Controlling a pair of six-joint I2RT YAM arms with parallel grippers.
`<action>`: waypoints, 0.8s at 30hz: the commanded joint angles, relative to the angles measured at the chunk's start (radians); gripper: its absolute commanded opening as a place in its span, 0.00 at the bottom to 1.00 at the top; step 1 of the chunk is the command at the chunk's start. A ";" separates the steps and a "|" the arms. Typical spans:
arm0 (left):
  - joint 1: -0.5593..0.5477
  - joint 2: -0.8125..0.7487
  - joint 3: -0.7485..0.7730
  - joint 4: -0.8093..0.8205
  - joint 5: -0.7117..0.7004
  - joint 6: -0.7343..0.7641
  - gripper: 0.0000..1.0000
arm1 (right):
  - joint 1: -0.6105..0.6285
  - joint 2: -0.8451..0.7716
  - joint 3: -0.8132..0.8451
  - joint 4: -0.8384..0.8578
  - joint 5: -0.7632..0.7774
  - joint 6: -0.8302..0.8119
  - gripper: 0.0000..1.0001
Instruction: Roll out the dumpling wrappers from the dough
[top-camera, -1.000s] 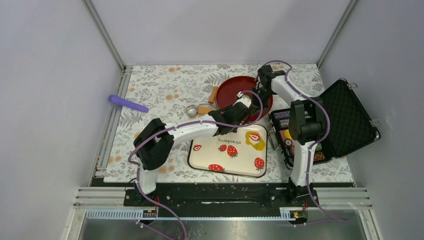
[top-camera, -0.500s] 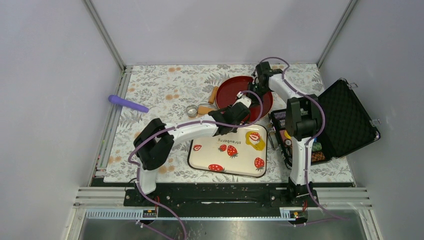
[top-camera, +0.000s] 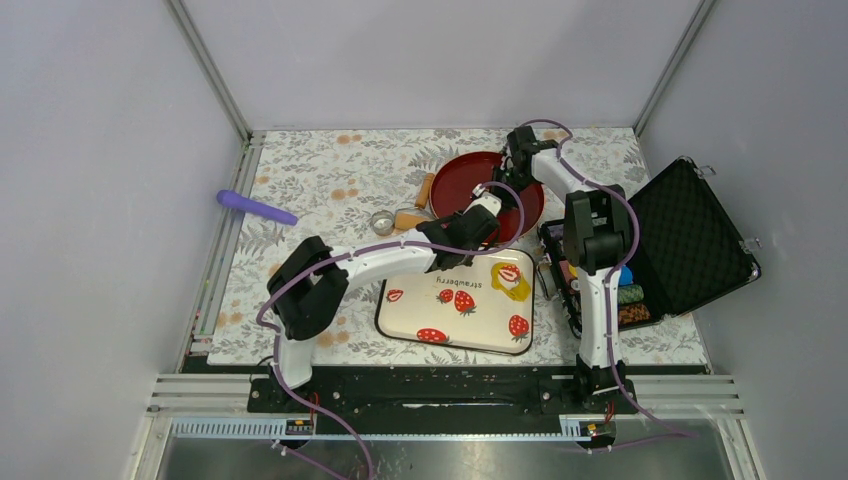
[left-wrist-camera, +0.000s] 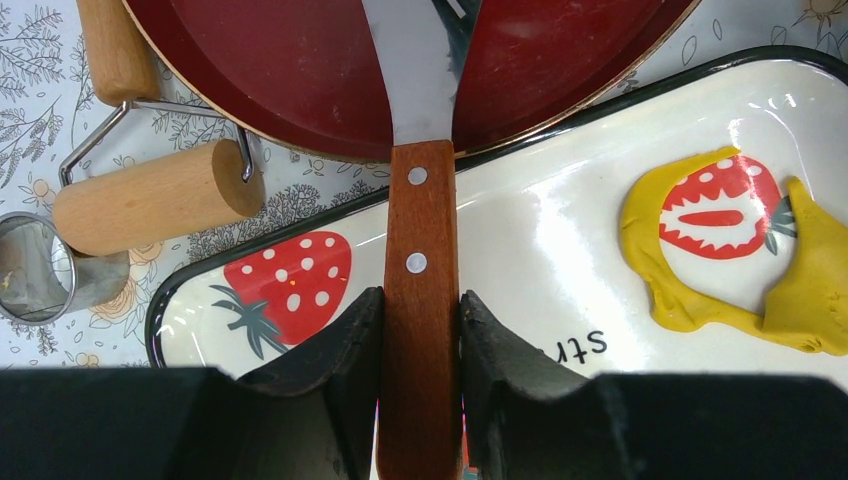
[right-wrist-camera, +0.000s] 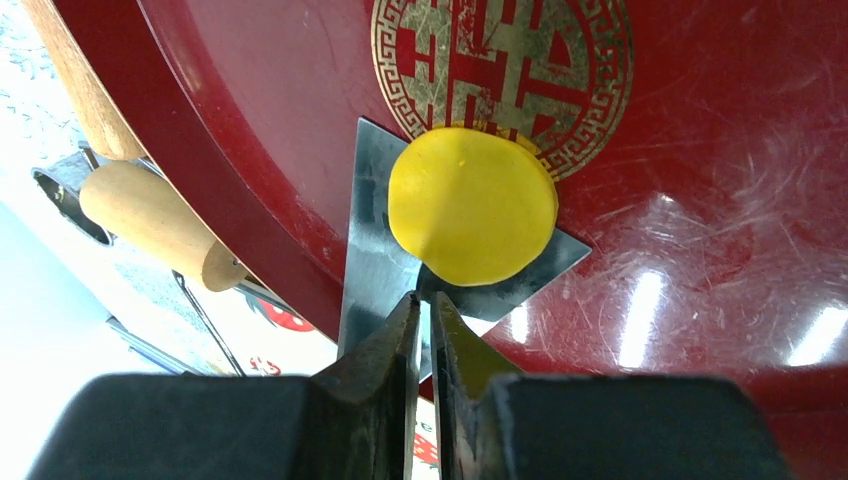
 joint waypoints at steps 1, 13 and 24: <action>0.000 -0.014 0.005 0.031 -0.022 -0.011 0.00 | 0.011 0.031 0.037 -0.003 -0.021 0.013 0.15; 0.000 -0.059 0.057 -0.032 -0.055 0.008 0.00 | 0.012 0.045 0.061 -0.027 0.067 0.037 0.15; 0.000 -0.102 0.109 -0.088 -0.063 0.025 0.00 | 0.012 0.069 0.089 -0.058 0.091 0.031 0.15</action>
